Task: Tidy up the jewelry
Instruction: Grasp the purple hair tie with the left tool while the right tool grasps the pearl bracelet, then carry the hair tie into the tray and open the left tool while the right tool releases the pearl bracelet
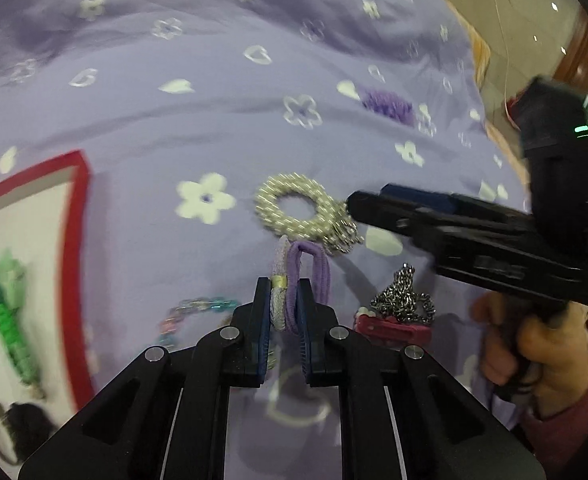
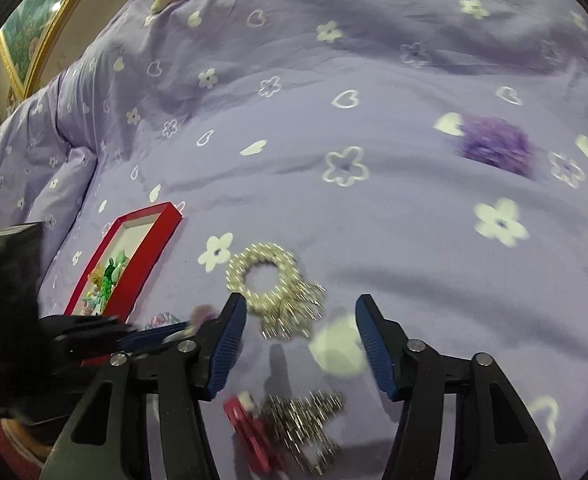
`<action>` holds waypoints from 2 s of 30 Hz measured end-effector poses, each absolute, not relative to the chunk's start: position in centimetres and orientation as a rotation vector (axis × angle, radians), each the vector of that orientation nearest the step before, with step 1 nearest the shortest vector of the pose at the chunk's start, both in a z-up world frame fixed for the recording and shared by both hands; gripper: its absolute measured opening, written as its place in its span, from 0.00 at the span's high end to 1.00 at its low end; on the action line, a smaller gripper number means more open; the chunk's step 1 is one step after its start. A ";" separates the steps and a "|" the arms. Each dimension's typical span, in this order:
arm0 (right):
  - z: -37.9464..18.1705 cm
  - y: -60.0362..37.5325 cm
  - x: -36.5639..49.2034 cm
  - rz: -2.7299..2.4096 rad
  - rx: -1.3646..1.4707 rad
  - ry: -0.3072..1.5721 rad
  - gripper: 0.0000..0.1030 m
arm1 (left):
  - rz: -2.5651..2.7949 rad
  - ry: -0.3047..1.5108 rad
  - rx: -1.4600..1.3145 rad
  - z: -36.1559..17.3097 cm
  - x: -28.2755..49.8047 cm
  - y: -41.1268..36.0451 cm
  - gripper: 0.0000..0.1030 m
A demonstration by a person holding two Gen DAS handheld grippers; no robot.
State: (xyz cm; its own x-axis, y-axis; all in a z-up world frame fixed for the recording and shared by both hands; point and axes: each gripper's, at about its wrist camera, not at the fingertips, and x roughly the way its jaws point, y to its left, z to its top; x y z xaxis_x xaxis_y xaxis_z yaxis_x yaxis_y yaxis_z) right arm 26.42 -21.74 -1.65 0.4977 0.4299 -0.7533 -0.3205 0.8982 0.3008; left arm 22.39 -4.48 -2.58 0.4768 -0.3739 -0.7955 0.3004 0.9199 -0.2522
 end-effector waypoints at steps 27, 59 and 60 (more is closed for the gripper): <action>0.2 -15.0 22.9 0.573 0.135 0.922 0.90 | -0.192 0.906 -0.266 0.1 17.3 8.4 0.90; -0.1 -0.5 20.6 0.802 0.135 0.961 0.90 | 0.034 0.948 -0.337 -3.4 15.4 20.7 0.90; -0.3 -0.3 20.8 0.799 0.132 0.966 0.90 | 0.039 0.958 -0.336 -3.8 15.7 20.9 0.90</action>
State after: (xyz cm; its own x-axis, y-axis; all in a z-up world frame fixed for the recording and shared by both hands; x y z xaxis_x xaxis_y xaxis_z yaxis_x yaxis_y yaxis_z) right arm 20.77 -0.30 -0.31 0.3128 0.6596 -0.6835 -0.5481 0.7130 0.4372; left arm 15.72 20.85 -3.78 0.5782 -0.1151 -0.8077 -0.1803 0.9475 -0.2641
